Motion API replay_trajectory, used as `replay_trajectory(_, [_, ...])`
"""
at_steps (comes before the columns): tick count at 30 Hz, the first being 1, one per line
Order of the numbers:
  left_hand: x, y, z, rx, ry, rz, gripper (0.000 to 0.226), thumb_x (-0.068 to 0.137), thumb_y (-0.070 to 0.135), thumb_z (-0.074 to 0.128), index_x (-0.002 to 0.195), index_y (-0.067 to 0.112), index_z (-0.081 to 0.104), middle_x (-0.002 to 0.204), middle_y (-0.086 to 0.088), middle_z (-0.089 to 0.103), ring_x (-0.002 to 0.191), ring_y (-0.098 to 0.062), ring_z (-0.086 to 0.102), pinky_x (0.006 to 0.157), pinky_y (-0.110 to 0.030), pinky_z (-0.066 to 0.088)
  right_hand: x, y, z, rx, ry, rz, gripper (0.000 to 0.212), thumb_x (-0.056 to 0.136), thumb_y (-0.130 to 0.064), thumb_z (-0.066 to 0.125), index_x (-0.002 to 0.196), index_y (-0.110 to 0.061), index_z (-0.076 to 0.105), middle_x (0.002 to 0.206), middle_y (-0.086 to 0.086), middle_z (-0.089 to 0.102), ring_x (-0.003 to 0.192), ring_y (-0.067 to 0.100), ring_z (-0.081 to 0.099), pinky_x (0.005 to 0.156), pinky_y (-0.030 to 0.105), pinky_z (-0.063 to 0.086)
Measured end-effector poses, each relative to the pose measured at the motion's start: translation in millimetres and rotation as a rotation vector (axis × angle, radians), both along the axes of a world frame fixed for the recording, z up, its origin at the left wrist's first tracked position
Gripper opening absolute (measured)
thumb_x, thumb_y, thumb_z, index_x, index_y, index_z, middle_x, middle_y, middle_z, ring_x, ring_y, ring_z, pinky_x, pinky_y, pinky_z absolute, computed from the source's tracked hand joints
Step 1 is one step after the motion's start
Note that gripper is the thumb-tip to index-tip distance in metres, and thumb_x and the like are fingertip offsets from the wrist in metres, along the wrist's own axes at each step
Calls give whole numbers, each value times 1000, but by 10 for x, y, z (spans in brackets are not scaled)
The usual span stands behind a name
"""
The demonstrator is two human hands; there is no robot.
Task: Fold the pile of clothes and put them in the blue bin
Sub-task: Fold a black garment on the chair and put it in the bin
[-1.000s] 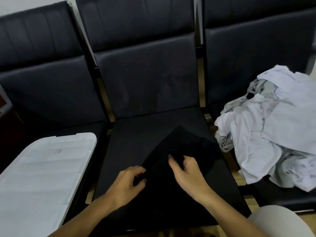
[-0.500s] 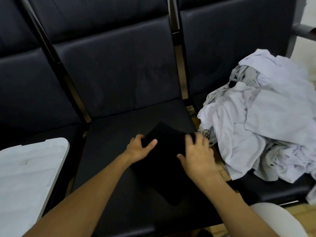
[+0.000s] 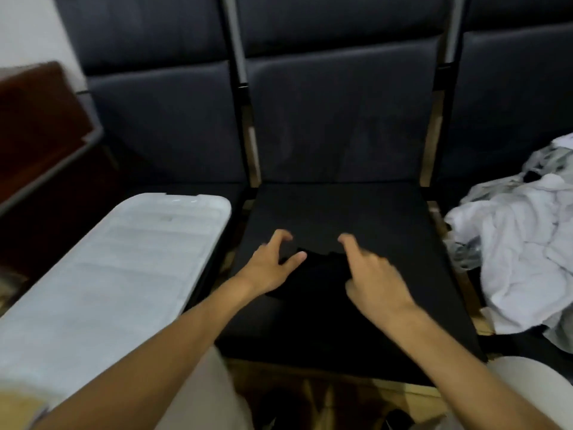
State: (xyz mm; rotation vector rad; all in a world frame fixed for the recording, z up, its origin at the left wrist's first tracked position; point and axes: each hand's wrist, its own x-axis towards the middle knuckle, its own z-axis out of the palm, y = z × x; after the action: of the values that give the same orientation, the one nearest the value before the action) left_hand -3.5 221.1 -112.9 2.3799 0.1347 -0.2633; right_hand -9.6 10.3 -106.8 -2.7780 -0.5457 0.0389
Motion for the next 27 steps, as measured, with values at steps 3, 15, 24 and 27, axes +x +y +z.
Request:
replay_trajectory(3, [-548,429,486,-74,-184,-106,34,87,49,64,117,34,59,114,5,45,110,-2,49,92,-8,37,-116,507,555,206,-42,141,34,78,-9,55,107,-26,50,95,9,66,88,38,64,70,41,53])
replay_trajectory(15, [-3456,2586,821,408,-247,237,42,79,51,55,65,12,64,72,1,64,65,-11,60,60,-31,46,-1355,3153,1201,-143,209,1079,9,88,-19,57,93,-25,60,89,-5,61,83,16,60,76,39,52])
replay_trajectory(24, [-4730,3006,-112,87,36,483,17,93,24,66,78,19,63,63,15,61,60,-3,59,57,-16,41,-2219,4245,0,-483,526,1333,33,93,-4,44,89,-33,58,85,-9,57,83,18,58,77,32,50])
replay_trajectory(27, [-4776,3106,-374,146,61,577,15,91,22,64,78,16,64,69,9,64,65,-11,63,60,-29,48,-2337,4412,-324,-463,489,1273,32,94,-1,43,104,-25,62,103,0,65,97,25,59,87,43,50])
